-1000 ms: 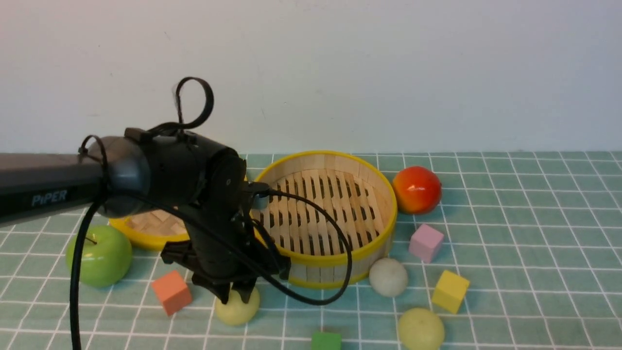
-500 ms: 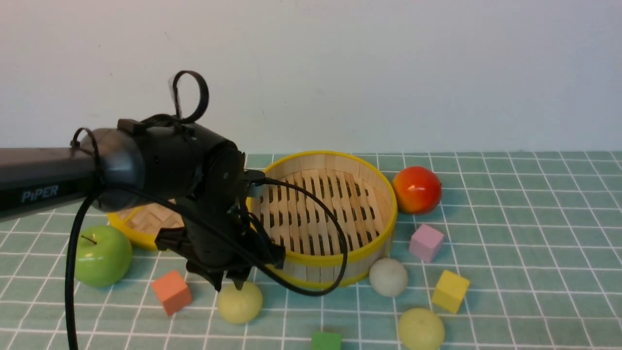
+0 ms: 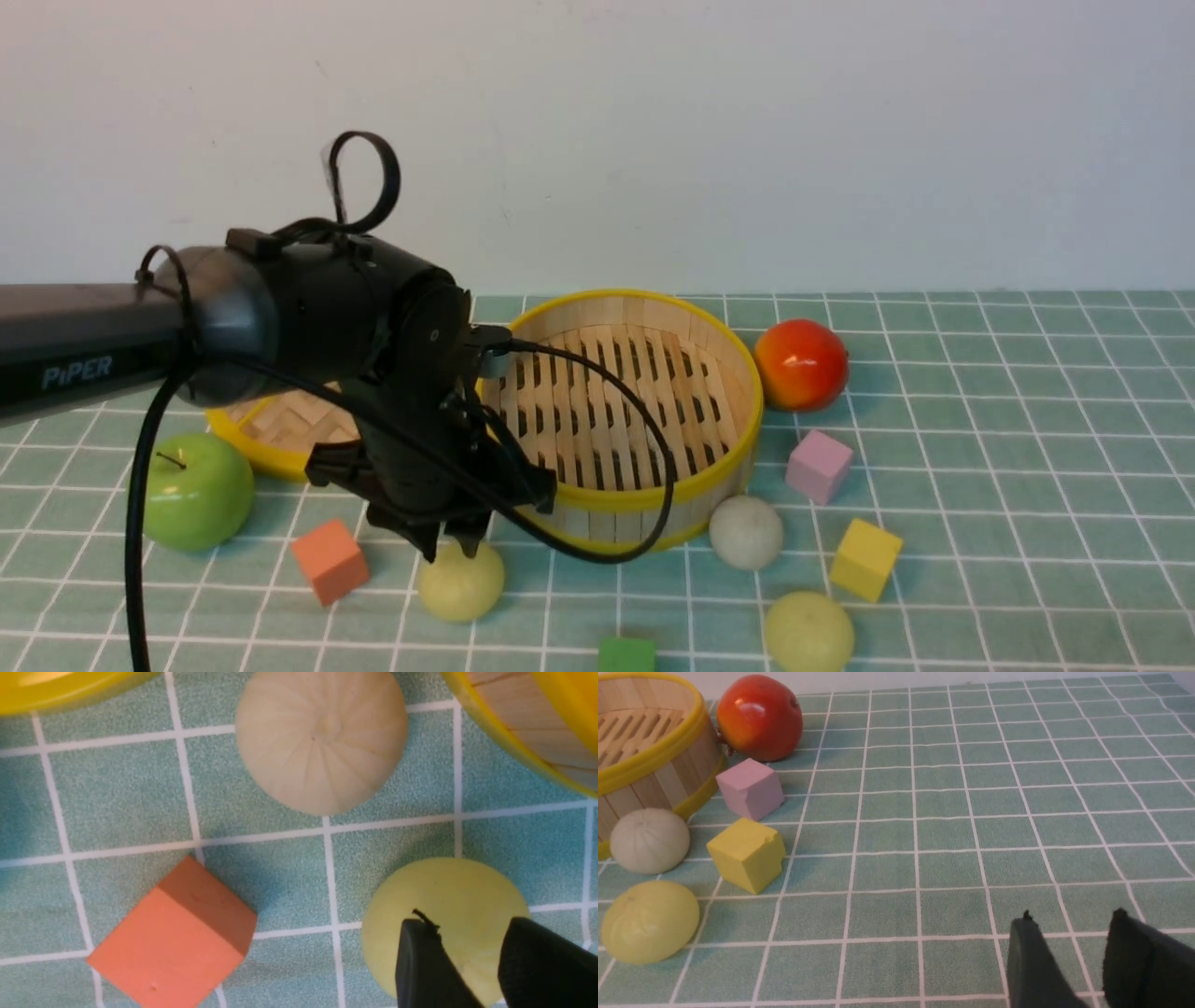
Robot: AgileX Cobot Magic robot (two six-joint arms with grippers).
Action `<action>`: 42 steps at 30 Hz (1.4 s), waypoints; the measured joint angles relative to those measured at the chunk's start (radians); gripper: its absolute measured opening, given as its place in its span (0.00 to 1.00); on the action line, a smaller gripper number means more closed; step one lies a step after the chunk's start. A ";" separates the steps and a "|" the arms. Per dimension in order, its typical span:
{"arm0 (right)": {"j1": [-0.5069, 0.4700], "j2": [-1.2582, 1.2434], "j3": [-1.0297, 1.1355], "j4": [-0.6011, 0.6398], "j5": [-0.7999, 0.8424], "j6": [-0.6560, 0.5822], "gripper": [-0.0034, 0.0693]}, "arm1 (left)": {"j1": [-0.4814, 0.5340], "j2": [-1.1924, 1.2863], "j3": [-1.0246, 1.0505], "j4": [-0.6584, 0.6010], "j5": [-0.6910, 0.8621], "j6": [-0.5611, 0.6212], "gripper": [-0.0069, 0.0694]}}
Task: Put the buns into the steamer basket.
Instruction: Use the left arm to grab a steamed stuffed bun, then use the left arm to put the steamed stuffed bun into the steamer
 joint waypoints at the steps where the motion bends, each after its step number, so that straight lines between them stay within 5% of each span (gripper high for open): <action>1: 0.000 0.000 0.000 0.000 0.000 0.000 0.38 | 0.000 0.000 0.000 -0.004 0.000 0.000 0.40; 27: 0.000 0.000 0.000 0.000 0.000 0.000 0.38 | 0.000 0.047 0.000 -0.012 -0.003 -0.009 0.39; 35: 0.000 0.000 0.000 0.000 0.000 0.000 0.38 | 0.000 0.046 -0.001 -0.017 0.000 -0.003 0.09; 42: 0.000 0.000 0.000 0.000 0.000 0.000 0.38 | 0.000 0.016 -0.111 -0.020 0.108 0.001 0.07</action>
